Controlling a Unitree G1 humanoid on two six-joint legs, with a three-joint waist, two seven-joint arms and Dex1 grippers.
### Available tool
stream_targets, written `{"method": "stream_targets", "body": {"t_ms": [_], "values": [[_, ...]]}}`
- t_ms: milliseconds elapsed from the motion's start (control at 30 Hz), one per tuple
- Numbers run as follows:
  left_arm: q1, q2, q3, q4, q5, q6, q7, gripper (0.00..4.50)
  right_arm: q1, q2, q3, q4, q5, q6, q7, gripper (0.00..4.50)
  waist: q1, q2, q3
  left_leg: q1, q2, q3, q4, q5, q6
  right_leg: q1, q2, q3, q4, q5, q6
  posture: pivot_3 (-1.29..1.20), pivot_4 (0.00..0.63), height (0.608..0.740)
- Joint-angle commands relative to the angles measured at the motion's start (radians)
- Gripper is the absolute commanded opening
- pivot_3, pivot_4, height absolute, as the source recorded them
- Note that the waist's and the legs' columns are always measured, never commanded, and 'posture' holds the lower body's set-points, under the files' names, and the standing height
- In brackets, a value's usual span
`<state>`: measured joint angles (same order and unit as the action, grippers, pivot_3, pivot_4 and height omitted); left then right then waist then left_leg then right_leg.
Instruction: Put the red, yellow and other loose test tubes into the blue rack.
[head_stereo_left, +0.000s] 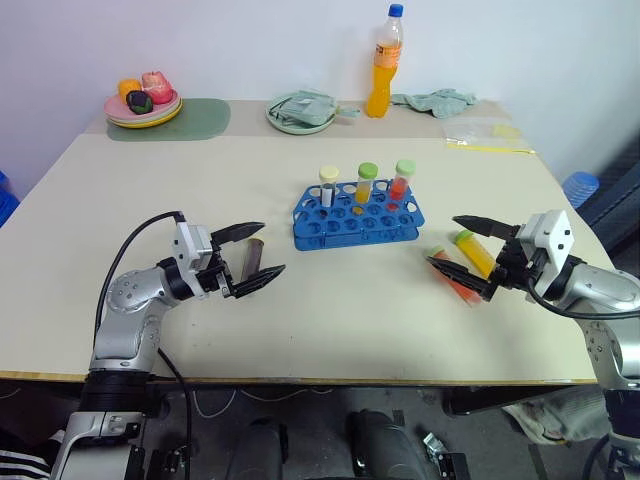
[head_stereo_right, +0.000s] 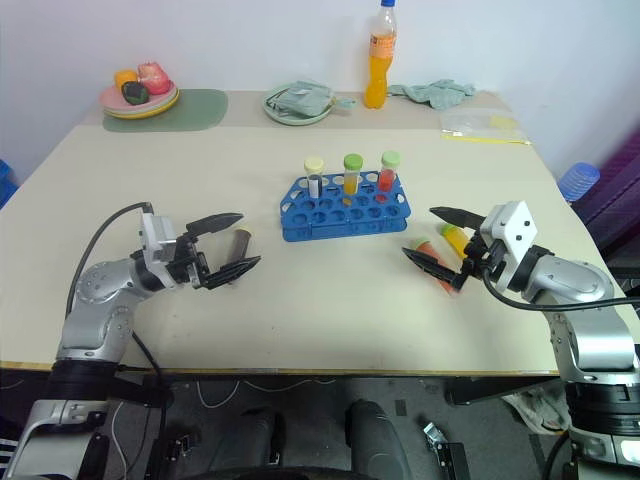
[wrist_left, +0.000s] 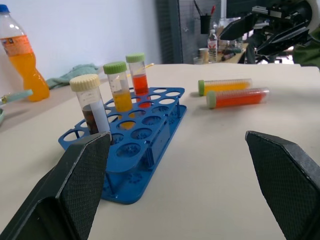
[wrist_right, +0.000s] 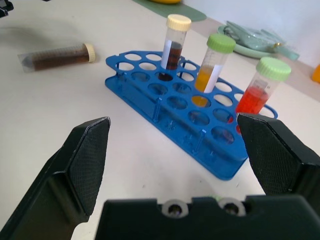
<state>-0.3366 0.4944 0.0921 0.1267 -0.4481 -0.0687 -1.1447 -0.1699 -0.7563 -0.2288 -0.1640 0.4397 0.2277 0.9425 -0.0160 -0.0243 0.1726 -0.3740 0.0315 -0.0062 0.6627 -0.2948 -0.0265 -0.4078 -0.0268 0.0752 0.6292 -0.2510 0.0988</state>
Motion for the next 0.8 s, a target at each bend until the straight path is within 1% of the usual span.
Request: {"method": "stream_targets", "body": {"t_ms": [33,167,333,533,733,800], "values": [[-0.056,-0.008,-0.002,0.019,-0.005,-0.019,-0.007,4.43,-0.011,-0.009,-0.038,-0.033,0.016,-0.012,-0.009,4.5,0.001,0.0,0.0,0.0,0.0,0.0,0.0,0.0,0.0,0.0,0.0,0.0,0.0,0.0,0.0,0.0,0.15,0.74],[-0.076,-0.023,-0.005,0.037,0.001,-0.033,-0.012,4.43,-0.01,-0.007,-0.05,-0.033,0.01,-0.014,-0.025,4.5,0.002,0.0,0.0,0.0,-0.001,0.0,0.0,0.0,0.0,0.0,0.0,0.0,0.0,0.0,0.0,0.0,0.15,0.74],[-0.073,-0.004,0.007,0.044,-0.013,-0.028,-0.046,4.43,-0.012,0.0,-0.043,-0.067,0.012,0.004,-0.054,4.5,-0.002,0.0,0.0,0.0,0.0,0.0,0.0,0.0,0.0,0.0,0.0,0.0,0.0,0.001,0.002,0.0,0.15,0.74],[-0.099,-0.019,-0.004,0.074,0.002,-0.051,-0.052,4.43,-0.039,0.011,-0.037,-0.026,-0.005,-0.018,-0.079,4.5,0.001,0.0,0.0,0.0,0.0,0.0,0.0,0.0,0.0,0.0,0.0,0.0,0.0,0.0,0.0,0.0,0.15,0.74],[-0.091,-0.037,-0.011,0.059,0.001,-0.046,-0.04,4.43,-0.076,0.025,-0.023,-0.024,-0.001,0.003,-0.098,4.5,0.001,0.0,0.0,0.0,0.0,0.0,0.0,0.0,0.0,0.0,0.0,0.0,0.0,0.0,0.0,0.0,0.15,0.74],[-0.092,-0.029,-0.014,0.049,-0.006,-0.035,-0.055,4.43,-0.074,0.031,-0.026,-0.041,0.011,0.046,-0.123,4.5,0.001,0.0,0.0,0.0,0.0,0.0,0.0,0.0,0.0,0.0,0.0,0.0,0.0,0.0,0.0,0.0,0.15,0.74]]}}
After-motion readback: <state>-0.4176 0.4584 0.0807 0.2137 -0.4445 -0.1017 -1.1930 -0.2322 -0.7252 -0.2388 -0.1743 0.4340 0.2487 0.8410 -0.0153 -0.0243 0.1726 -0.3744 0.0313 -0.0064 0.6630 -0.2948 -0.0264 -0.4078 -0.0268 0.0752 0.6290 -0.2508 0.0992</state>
